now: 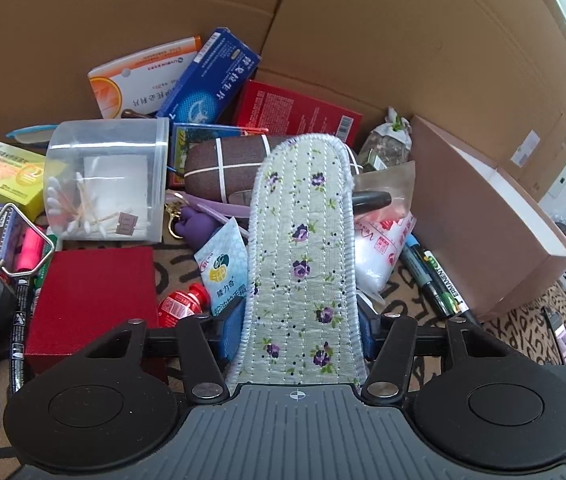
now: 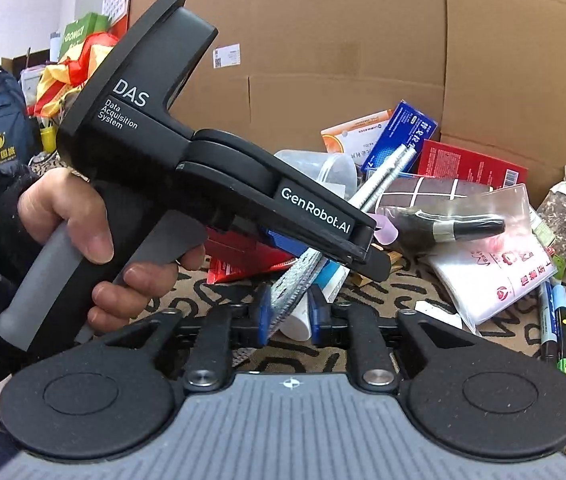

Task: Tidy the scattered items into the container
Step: 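Grasp the floral insole with the left gripper while the right grasps the white insole, then lift and carry both insoles over the open box with both grippers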

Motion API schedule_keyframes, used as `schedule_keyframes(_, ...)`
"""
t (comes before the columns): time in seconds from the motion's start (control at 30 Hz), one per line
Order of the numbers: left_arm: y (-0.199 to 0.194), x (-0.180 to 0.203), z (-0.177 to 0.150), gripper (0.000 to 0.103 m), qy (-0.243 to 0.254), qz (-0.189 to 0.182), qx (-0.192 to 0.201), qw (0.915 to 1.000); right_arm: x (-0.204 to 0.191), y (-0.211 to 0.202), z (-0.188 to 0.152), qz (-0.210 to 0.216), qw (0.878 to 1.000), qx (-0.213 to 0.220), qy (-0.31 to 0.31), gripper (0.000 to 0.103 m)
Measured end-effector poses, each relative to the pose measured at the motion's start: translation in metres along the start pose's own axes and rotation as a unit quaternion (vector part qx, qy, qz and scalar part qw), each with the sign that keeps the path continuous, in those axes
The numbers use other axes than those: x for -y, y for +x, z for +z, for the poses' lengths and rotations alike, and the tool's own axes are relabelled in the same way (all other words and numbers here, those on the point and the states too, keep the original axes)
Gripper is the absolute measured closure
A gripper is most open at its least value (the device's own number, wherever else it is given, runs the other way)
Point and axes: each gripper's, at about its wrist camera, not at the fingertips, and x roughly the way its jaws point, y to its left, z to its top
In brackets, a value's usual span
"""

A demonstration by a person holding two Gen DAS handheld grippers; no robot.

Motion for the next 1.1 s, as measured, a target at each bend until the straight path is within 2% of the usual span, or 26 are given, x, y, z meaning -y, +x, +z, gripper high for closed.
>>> schedule_keyframes(0.1,-0.002,0.001,-0.001,0.047,0.001,0.004,0.001,1.0,0.002,0.003,-0.002,0.01,1.0,-0.007,0.02,0.076)
schedule_keyframes(0.2,-0.004,0.004,0.0,0.046,0.005,0.008,0.003,0.9999,0.011,0.003,-0.001,0.035,0.998,-0.018,0.058,0.086)
schedule_keyframes(0.4,-0.011,0.015,0.005,0.046,0.01,0.003,0.011,0.9999,0.023,-0.009,0.001,0.046,0.994,-0.015,0.102,0.092)
schedule_keyframes(0.83,-0.006,0.087,0.037,0.047,0.063,-0.036,0.038,0.9966,0.061,-0.065,0.004,-0.018,0.992,0.052,0.118,0.097)
schedule_keyframes(1.1,0.005,0.147,0.059,0.047,0.116,-0.067,0.053,0.9896,0.09,-0.111,0.004,-0.056,0.985,0.096,0.133,0.097)
